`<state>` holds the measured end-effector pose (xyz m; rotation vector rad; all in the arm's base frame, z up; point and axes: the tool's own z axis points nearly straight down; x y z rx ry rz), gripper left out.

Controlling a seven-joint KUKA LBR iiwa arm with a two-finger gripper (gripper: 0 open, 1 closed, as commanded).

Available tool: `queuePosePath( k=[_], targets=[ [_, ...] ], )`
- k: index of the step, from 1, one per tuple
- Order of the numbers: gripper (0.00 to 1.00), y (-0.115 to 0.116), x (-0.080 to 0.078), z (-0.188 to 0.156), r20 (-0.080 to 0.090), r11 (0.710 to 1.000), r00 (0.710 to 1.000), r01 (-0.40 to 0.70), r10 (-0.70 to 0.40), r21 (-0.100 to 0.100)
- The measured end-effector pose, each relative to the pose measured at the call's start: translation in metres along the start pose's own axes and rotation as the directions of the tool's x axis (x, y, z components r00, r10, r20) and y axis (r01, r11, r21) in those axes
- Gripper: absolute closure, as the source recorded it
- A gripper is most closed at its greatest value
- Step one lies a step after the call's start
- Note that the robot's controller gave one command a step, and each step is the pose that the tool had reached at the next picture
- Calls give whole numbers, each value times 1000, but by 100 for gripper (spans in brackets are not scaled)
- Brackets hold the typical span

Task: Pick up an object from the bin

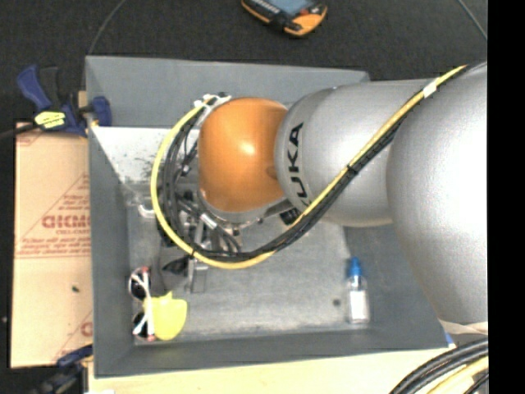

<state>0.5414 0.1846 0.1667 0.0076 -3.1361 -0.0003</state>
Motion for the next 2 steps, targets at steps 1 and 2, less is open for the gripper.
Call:
queuePosePath(
  k=[1, 2],
  targets=[
    [0, -1, -2, -5, 8, 1000, 1000, -5, 5, -2],
    [0, 31, 42, 65, 8, 972, 972, 236, -236, 0]
  ],
)
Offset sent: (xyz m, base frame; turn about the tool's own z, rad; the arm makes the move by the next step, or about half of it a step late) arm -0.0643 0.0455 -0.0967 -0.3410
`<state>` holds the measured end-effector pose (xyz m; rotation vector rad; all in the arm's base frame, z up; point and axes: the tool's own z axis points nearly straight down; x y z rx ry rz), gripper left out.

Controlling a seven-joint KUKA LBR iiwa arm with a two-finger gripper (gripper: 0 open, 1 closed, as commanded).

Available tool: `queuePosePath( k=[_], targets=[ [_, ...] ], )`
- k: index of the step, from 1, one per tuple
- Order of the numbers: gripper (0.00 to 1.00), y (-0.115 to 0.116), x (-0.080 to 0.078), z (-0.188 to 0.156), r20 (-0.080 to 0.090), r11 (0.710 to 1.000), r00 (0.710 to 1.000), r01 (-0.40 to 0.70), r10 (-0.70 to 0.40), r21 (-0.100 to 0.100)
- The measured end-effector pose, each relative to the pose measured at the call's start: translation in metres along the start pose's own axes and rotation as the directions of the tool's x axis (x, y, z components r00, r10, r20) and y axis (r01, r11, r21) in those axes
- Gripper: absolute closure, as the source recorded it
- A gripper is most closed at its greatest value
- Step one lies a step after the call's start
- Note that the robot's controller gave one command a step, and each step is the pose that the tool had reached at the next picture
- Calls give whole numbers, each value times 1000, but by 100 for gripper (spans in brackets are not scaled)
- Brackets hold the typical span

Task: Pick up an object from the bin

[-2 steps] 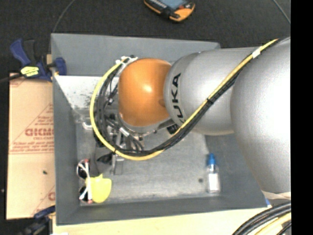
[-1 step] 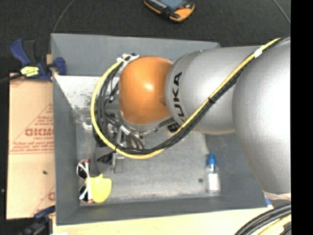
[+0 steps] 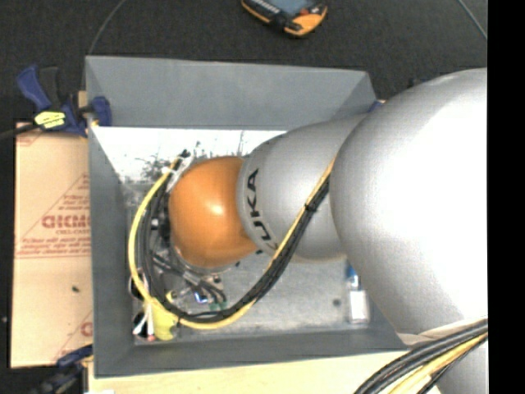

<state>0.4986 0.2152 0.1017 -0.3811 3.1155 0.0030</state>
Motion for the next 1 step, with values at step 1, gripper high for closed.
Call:
queuePosePath(
  k=[1],
  targets=[
    [0, 9, 3, 10, -3, 999, 999, 54, -54, 1]
  ],
)
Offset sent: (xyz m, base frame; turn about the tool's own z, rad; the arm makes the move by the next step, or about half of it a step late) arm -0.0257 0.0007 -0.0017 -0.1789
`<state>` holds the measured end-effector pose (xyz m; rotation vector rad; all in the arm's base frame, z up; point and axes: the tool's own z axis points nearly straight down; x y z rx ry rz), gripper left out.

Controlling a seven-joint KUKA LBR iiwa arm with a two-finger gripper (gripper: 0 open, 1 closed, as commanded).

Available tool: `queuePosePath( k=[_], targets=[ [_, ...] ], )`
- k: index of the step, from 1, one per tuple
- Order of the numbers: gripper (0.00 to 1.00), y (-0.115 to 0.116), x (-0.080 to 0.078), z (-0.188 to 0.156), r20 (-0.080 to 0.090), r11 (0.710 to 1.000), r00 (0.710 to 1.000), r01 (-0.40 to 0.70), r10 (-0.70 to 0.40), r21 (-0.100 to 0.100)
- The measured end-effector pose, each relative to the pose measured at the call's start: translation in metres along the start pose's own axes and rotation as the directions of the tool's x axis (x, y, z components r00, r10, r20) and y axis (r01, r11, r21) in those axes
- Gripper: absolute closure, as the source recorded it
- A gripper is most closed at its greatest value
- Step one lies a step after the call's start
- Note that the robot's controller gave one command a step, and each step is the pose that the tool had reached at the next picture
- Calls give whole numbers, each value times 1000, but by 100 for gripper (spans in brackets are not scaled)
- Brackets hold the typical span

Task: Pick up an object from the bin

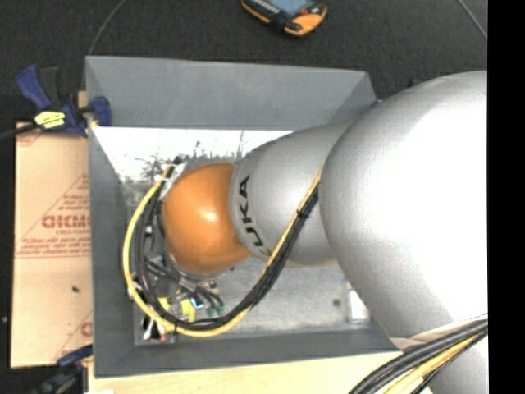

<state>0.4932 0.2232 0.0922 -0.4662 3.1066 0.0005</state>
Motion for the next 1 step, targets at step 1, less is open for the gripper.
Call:
queuePosePath(
  k=[1],
  targets=[
    [0, -2, 20, -9, 5, 993, 993, 122, -122, -1]
  ],
)
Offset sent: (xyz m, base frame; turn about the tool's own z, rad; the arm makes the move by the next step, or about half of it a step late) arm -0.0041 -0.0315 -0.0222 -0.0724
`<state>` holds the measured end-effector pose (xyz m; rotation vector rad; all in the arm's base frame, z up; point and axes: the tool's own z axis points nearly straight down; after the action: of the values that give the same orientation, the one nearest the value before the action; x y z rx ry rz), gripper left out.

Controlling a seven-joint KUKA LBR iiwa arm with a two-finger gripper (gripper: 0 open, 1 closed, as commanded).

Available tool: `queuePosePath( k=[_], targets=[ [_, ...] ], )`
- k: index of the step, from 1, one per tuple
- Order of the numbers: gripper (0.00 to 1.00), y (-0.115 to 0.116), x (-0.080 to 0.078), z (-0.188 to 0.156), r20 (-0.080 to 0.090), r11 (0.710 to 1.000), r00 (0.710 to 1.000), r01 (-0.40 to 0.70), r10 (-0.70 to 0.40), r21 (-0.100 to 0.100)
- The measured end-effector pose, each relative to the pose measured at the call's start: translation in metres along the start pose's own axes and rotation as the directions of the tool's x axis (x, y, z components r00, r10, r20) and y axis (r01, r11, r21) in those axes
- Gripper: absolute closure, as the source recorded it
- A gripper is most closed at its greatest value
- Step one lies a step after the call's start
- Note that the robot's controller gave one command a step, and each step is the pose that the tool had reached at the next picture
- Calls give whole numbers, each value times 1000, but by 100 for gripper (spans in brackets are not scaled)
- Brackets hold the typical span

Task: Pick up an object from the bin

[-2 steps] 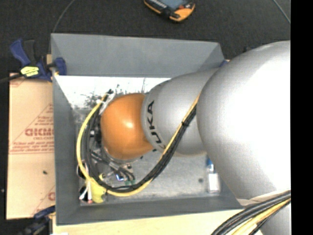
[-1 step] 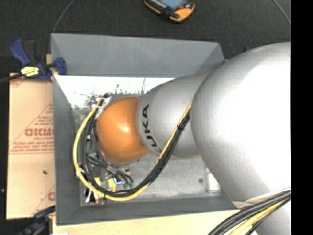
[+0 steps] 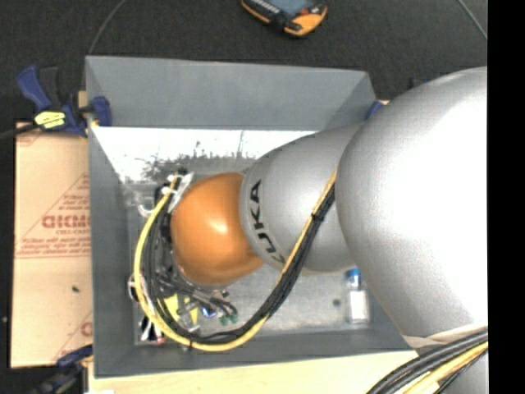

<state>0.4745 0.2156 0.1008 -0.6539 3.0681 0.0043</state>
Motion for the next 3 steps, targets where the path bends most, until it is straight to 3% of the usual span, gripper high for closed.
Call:
queuePosePath(
  k=[1, 2, 3],
  targets=[
    [0, -28, -5, 29, 1, 999, 999, -54, 54, 0],
    [100, -15, 2, 28, 7, 973, 973, 232, -232, 4],
    [100, -15, 2, 28, 7, 973, 973, 232, -232, 4]
  ],
)
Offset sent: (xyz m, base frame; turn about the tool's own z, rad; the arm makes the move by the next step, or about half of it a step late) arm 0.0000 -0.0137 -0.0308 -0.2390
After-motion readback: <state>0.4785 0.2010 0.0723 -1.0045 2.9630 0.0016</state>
